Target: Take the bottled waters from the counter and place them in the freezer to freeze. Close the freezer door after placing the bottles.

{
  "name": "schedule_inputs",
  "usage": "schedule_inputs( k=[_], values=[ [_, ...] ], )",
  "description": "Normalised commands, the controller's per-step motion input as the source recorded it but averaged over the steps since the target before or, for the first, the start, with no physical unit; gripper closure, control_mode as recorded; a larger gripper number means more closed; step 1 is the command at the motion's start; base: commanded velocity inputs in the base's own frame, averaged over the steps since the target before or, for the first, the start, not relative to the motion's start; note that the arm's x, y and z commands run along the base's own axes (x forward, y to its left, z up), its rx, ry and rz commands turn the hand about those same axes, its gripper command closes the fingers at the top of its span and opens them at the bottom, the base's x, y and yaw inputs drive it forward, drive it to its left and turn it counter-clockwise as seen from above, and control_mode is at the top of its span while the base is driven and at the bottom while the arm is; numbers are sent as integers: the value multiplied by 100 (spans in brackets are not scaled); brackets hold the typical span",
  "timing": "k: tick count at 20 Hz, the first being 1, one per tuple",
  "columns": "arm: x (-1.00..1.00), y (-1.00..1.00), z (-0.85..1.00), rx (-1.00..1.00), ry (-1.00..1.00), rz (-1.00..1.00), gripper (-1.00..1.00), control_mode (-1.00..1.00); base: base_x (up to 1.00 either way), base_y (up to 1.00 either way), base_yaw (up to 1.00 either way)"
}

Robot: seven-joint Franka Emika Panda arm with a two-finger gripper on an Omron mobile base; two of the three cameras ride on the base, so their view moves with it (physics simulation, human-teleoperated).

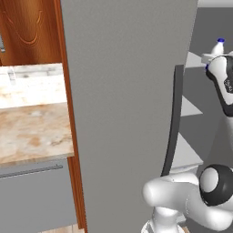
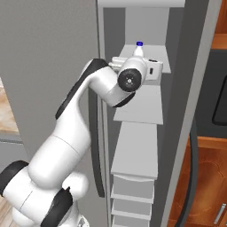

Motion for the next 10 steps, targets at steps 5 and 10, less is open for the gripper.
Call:
schedule_inputs(
  k=[5,10],
  values=[
    [39,-7,0,0,0,-7,100,-100,0,0,0],
    [74,0,0,-4,-4,0,100,-100,0,0,0]
  ],
)
